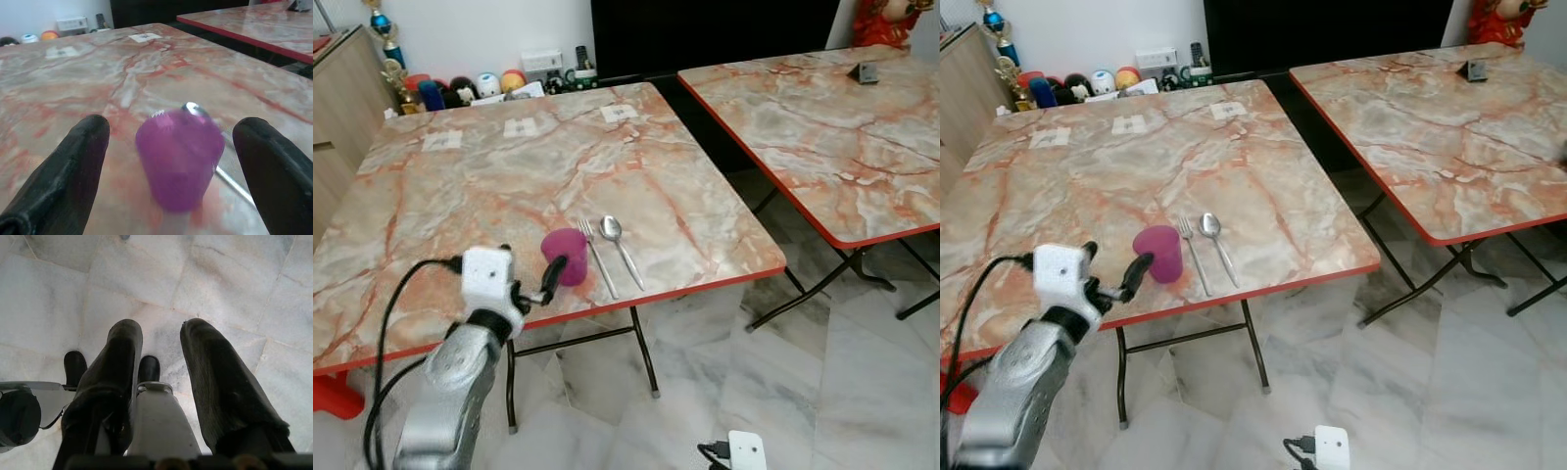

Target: Setting the table

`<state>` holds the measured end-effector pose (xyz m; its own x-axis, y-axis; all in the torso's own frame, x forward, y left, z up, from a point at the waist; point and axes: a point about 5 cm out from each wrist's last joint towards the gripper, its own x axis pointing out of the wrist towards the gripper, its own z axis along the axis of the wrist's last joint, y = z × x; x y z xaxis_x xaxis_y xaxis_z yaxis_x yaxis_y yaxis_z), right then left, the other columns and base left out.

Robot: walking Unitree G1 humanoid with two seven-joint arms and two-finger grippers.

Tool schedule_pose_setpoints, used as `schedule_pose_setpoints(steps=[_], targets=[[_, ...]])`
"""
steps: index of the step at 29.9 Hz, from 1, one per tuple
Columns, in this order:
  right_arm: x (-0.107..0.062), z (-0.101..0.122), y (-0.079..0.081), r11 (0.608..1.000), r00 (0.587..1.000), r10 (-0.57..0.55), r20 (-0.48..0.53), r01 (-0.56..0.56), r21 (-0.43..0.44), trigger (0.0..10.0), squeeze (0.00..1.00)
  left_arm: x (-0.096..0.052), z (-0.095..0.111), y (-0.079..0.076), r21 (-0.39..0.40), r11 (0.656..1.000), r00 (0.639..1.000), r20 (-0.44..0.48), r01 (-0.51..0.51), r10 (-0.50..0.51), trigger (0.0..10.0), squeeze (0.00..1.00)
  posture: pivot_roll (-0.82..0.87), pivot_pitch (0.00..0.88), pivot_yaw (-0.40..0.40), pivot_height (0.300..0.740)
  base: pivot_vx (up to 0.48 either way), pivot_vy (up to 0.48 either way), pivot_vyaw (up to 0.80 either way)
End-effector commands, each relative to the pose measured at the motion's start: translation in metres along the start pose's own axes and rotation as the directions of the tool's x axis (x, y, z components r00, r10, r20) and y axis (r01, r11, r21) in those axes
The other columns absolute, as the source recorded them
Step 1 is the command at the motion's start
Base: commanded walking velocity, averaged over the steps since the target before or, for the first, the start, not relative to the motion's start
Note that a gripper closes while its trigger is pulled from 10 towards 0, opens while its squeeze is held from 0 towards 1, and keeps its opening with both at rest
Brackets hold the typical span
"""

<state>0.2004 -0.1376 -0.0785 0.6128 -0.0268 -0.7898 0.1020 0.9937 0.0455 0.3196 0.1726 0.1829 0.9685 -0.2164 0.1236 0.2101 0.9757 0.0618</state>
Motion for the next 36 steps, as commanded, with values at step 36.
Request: schedule_pose_setpoints(steps=[36], targets=[[-0.001,-0.008,0.0,1.0,0.999,0.008,-0.036,-0.009,-0.027,10.0,0.0,0.047,-0.001,0.008,-0.193,0.945,0.941,-0.267,-0.265,0.21,10.0,0.0,0.1,0.13,0.023,0.74,0.0,0.0,0.0]])
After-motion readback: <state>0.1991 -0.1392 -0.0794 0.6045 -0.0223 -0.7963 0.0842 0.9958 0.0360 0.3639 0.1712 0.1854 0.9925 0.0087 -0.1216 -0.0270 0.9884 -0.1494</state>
